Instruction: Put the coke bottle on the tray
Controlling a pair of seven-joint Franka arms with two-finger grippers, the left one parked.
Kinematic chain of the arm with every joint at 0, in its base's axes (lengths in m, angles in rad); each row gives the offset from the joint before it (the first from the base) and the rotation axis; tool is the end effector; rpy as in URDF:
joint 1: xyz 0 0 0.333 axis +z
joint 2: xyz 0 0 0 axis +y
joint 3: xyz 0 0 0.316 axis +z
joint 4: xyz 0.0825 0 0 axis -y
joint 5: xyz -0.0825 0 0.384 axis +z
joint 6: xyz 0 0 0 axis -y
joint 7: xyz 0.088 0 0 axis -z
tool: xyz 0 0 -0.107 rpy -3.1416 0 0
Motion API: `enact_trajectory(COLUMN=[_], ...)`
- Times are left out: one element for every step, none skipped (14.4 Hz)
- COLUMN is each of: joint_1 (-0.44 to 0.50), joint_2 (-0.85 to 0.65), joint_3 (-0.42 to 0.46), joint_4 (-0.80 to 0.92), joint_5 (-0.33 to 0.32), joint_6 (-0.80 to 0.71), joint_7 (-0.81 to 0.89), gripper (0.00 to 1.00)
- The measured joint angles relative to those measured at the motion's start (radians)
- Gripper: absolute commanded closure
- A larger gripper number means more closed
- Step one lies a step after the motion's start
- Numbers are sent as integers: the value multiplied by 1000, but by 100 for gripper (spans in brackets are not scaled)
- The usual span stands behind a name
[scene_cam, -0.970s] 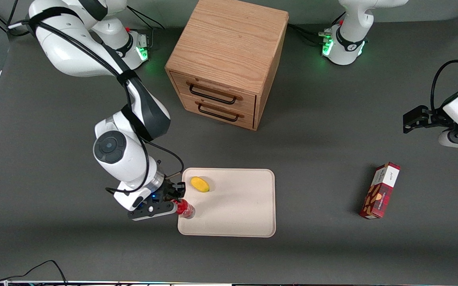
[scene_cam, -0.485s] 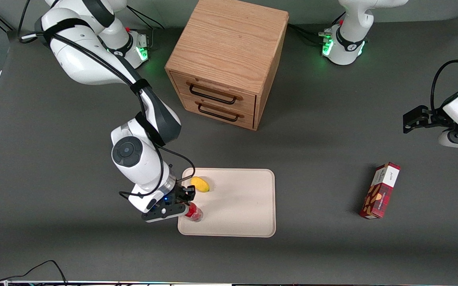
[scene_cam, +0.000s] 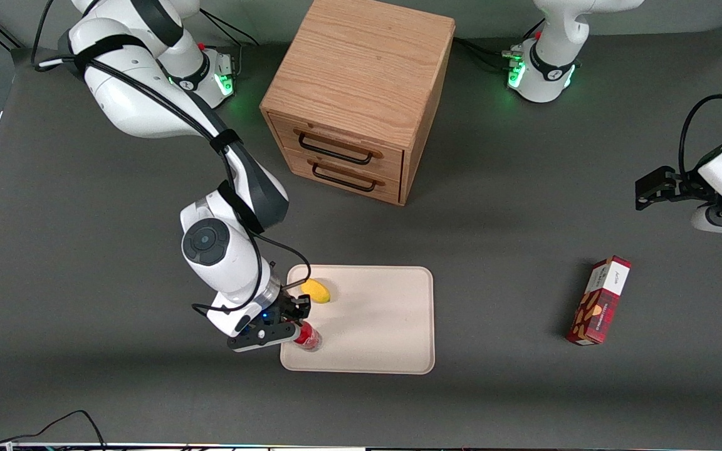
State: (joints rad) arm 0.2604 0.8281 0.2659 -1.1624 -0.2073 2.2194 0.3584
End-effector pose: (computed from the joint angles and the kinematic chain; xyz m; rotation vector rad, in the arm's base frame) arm 0.7107 0.3292 0.3338 -2.9999 -0.2470 -0.3464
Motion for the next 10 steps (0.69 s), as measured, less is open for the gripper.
enact_trajectory(joint_1=[0,1,1,0,0,-3,-10,-20,-33,-44], joint_2=[0,0,0,-1,-2,-9,-22,-44,-75,-113], joint_3=[0,0,0,0,0,-1,0,0,4,13], joint_4=[1,4,8,14,23,30,36,40,41,38], joint_5=[0,0,0,0,0,0,0,0,0,0], joint_6=[2,3,3,3,3,1,-16,-62,-130,-209], joint_7=[0,1,2,3,5,7,8,7,7,7], gripper=[10,1,0,0,0,0,0,0,0,0])
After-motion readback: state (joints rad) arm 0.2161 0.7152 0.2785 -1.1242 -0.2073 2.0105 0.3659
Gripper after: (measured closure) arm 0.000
